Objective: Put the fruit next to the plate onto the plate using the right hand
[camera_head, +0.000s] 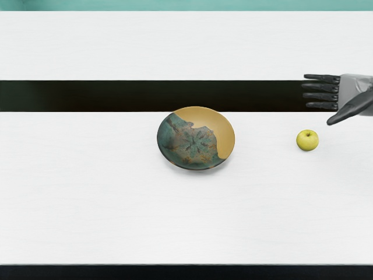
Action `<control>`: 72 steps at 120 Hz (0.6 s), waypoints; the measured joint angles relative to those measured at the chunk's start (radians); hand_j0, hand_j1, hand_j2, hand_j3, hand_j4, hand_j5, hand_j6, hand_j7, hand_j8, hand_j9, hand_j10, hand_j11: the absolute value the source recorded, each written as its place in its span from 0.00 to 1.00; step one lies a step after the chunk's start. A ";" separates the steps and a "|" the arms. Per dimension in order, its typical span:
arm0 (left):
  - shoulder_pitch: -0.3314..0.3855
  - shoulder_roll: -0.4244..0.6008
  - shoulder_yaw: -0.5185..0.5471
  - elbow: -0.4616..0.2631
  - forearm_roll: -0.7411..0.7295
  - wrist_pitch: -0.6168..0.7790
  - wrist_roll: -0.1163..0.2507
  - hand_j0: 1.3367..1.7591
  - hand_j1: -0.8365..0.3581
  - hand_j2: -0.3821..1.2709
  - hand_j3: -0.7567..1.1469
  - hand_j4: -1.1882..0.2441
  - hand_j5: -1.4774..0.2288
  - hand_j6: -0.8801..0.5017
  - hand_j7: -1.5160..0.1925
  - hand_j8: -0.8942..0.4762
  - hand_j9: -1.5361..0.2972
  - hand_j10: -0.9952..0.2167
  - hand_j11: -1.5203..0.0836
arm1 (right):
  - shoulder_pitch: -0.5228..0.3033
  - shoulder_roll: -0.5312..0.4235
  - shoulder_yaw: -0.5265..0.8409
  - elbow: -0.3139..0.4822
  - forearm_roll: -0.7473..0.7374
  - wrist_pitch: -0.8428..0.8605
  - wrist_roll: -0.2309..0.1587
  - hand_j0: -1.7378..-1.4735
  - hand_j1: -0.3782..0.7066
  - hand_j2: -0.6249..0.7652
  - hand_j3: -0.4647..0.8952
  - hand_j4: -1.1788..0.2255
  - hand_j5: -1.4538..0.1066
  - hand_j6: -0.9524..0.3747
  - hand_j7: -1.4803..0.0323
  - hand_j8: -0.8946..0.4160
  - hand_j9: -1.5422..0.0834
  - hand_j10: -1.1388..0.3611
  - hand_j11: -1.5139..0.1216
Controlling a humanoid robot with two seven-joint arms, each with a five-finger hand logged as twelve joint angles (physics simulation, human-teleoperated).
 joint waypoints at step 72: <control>0.000 0.000 0.000 0.000 0.000 0.000 0.000 0.76 0.98 0.23 0.40 0.82 0.86 0.63 0.88 0.64 0.83 0.81 0.94 | 0.084 -0.181 -0.040 0.526 -0.408 -0.136 0.000 0.30 0.03 0.45 0.34 0.84 0.93 0.71 0.98 0.68 0.95 0.76 0.92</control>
